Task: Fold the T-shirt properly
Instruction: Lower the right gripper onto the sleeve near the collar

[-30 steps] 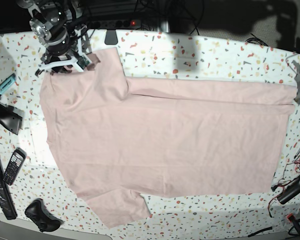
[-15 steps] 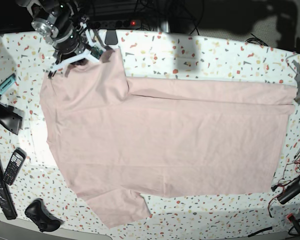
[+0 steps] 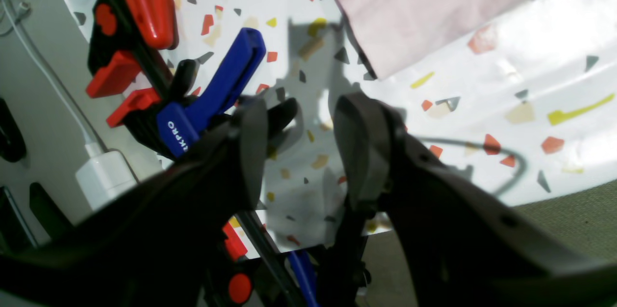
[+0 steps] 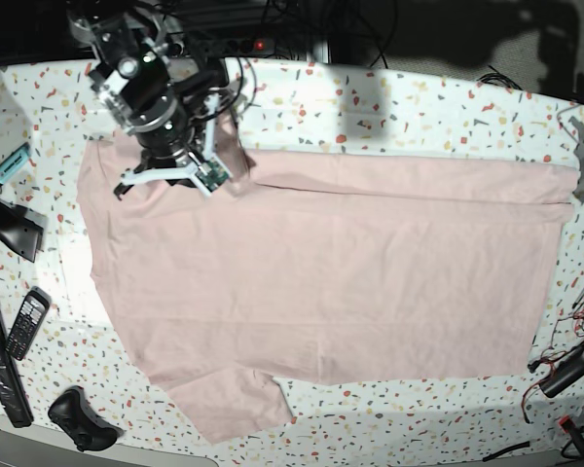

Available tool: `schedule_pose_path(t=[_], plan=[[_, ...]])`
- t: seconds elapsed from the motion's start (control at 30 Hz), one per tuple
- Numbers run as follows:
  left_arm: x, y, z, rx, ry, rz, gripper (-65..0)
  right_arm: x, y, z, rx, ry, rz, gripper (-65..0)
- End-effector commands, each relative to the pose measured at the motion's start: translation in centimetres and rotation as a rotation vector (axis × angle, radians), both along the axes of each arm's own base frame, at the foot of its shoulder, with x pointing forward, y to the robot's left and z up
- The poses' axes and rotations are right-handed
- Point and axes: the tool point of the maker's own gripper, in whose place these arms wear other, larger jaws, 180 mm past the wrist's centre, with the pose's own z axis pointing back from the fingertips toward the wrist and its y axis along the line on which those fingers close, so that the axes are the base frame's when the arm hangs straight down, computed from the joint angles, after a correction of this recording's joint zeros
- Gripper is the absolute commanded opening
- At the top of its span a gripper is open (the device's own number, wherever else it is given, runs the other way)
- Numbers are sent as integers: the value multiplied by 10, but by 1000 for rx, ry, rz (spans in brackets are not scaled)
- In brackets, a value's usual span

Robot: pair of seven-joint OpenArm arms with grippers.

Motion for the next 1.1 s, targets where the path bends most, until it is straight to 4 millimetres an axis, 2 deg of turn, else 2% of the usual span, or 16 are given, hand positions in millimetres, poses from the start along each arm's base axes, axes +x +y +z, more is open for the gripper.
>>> schedule_pose_path(t=[0.0, 0.13, 0.3, 0.43, 0.53, 0.77, 0.87, 1.0, 1.07], plan=[[10, 8, 16, 28, -33, -9, -397, 13, 1, 13, 7, -60, -3, -650], [10, 8, 16, 28, -33, -9, -397, 24, 8, 5, 44, -49, -35, -650], [10, 8, 16, 27, -33, -9, -397, 16, 6, -6, 12, 12, -16, -650], [7, 4, 14, -12, -19, 16, -396, 9, 0, -9, 23, 64, -19, -501], [5, -3, 11, -69, -10, 43, -396, 9, -12, -8, -23, 68, -19, -494], [-2, -42, -13, -218, -3, 59, -396, -2, -24, -14, 24, 128, -35, -494], [-2, -57, -22, -225, -16, 46, -396, -8, -31, -19, 0, 151, -53, -492], [3, -71, -18, -212, -44, 8, -396, -23, -37, -29, -6, 199, -81, -420], [7, -78, -11, -212, -64, -16, -396, -30, -41, -33, -5, 217, -100, -407]])
